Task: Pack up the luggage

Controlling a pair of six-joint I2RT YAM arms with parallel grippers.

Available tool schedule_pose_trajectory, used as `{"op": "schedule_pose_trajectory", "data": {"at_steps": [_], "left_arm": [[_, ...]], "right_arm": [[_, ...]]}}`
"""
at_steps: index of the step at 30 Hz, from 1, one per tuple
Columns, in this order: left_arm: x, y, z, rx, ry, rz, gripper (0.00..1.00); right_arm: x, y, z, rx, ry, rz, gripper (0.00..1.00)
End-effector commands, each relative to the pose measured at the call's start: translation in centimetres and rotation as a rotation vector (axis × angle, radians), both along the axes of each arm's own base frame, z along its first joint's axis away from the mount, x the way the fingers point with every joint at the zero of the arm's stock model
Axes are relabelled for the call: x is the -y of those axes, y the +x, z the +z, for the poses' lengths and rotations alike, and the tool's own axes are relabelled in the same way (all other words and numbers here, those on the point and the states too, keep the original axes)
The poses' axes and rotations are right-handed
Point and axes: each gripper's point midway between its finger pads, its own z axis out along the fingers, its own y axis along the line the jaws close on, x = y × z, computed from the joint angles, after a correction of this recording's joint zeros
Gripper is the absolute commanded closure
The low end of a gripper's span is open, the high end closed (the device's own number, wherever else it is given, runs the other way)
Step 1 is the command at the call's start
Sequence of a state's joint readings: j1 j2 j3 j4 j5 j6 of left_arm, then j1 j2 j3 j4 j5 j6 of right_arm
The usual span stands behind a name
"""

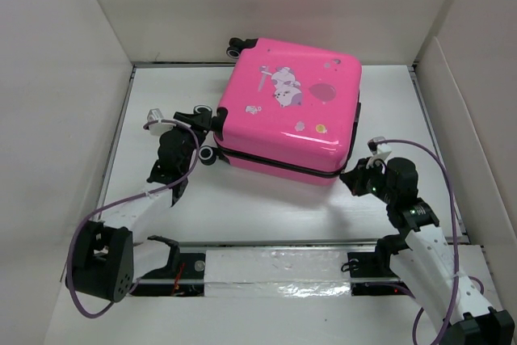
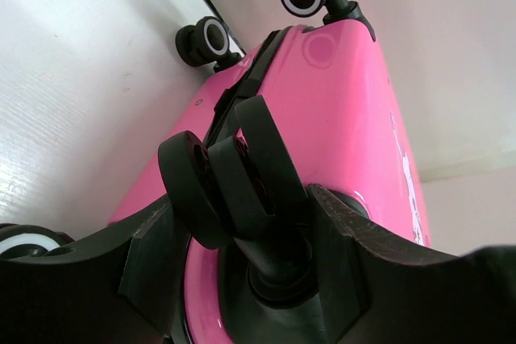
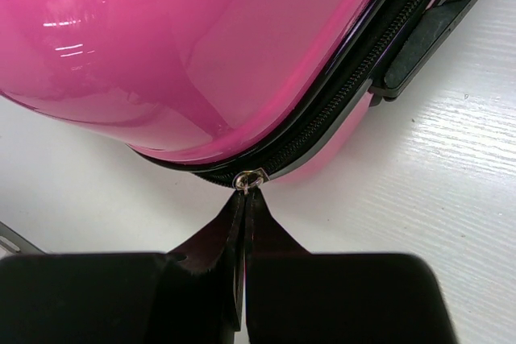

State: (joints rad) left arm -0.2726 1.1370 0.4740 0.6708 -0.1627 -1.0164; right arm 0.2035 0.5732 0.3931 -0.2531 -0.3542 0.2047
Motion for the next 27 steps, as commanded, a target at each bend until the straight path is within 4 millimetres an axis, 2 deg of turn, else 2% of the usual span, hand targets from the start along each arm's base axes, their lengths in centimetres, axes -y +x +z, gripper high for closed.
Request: {"op": "schedule_pose_trajectory", "data": {"at_steps": [1, 3, 4, 5, 7, 8, 10, 11, 13, 14, 15, 17, 18, 19, 20, 21, 22, 23, 24, 25, 26, 27], "left_arm": [[-0.3, 1.2, 3.6, 0.119, 0.083, 0.012, 1.00], [-0.3, 1.5, 3.3, 0.107, 0.091, 0.017, 1.00], [-0.3, 1.7, 2.7, 0.088, 0.103, 0.015, 0.97], [-0.3, 1.8, 2.6, 0.082, 0.108, 0.017, 0.87], [-0.3, 1.9, 2.3, 0.075, 0.114, 0.015, 0.75], [-0.4, 1.8, 2.3, 0.077, 0.117, 0.018, 0.56], [-0.4, 1.7, 2.4, 0.074, 0.128, 0.018, 0.38], [-0.8, 1.5, 3.2, 0.088, 0.128, 0.035, 0.26], [-1.3, 1.0, 4.0, 0.098, 0.130, 0.053, 0.18], [-1.9, 0.4, 5.5, 0.133, 0.122, 0.077, 0.13], [-2.2, 0.0, 5.7, 0.130, 0.123, 0.089, 0.11], [-3.4, -1.3, 7.7, 0.176, 0.107, 0.140, 0.07], [-3.7, -1.8, 8.0, 0.180, 0.093, 0.152, 0.07], [-4.2, -2.8, 9.5, 0.222, 0.073, 0.165, 0.08], [-4.4, -3.3, 9.5, 0.229, 0.066, 0.172, 0.10], [-4.4, -3.8, 9.8, 0.243, 0.056, 0.164, 0.16], [-4.2, -4.3, 10.3, 0.267, 0.060, 0.148, 0.28], [-3.5, -5.2, 11.1, 0.301, 0.065, 0.097, 0.71], [-2.5, -5.7, 12.0, 0.343, 0.079, 0.041, 0.92], [-0.8, -6.4, 12.7, 0.394, 0.184, -0.050, 1.00], [1.9, -6.9, 13.9, 0.433, 0.218, -0.157, 1.00], [3.7, -7.0, 12.8, 0.375, 0.277, -0.202, 1.00]], "right_arm": [[-1.2, 1.1, 5.3, 0.200, 0.056, 0.055, 1.00], [-1.3, 1.1, 5.3, 0.200, 0.056, 0.059, 1.00], [-1.3, 1.1, 5.3, 0.199, 0.056, 0.059, 1.00], [-1.3, 1.2, 5.3, 0.200, 0.055, 0.059, 1.00], [-1.3, 1.1, 5.2, 0.197, 0.054, 0.059, 1.00], [-1.3, 1.1, 5.2, 0.195, 0.054, 0.059, 1.00], [-1.3, 1.0, 5.2, 0.195, 0.054, 0.061, 1.00], [-1.3, 1.1, 5.2, 0.197, 0.056, 0.059, 1.00], [-1.3, 1.1, 5.3, 0.199, 0.056, 0.060, 1.00], [-1.4, 1.0, 5.3, 0.194, 0.059, 0.067, 1.00], [-1.5, 1.0, 5.2, 0.192, 0.060, 0.070, 1.00], [-1.5, 1.0, 5.3, 0.195, 0.062, 0.073, 1.00], [-1.5, 0.9, 5.3, 0.195, 0.062, 0.074, 1.00], [-1.5, 0.9, 5.4, 0.196, 0.063, 0.072, 1.00], [-1.5, 0.9, 5.3, 0.196, 0.063, 0.072, 1.00], [-1.5, 0.9, 5.3, 0.195, 0.062, 0.071, 1.00], [-1.5, 0.9, 5.3, 0.195, 0.062, 0.071, 1.00], [-1.5, 0.9, 5.2, 0.194, 0.063, 0.072, 1.00], [-1.5, 0.9, 5.2, 0.194, 0.063, 0.072, 1.00], [-1.5, 0.9, 5.1, 0.193, 0.063, 0.072, 1.00], [-1.7, 0.8, 5.2, 0.193, 0.065, 0.080, 1.00], [-1.7, 0.9, 5.2, 0.195, 0.064, 0.077, 1.00]]}}
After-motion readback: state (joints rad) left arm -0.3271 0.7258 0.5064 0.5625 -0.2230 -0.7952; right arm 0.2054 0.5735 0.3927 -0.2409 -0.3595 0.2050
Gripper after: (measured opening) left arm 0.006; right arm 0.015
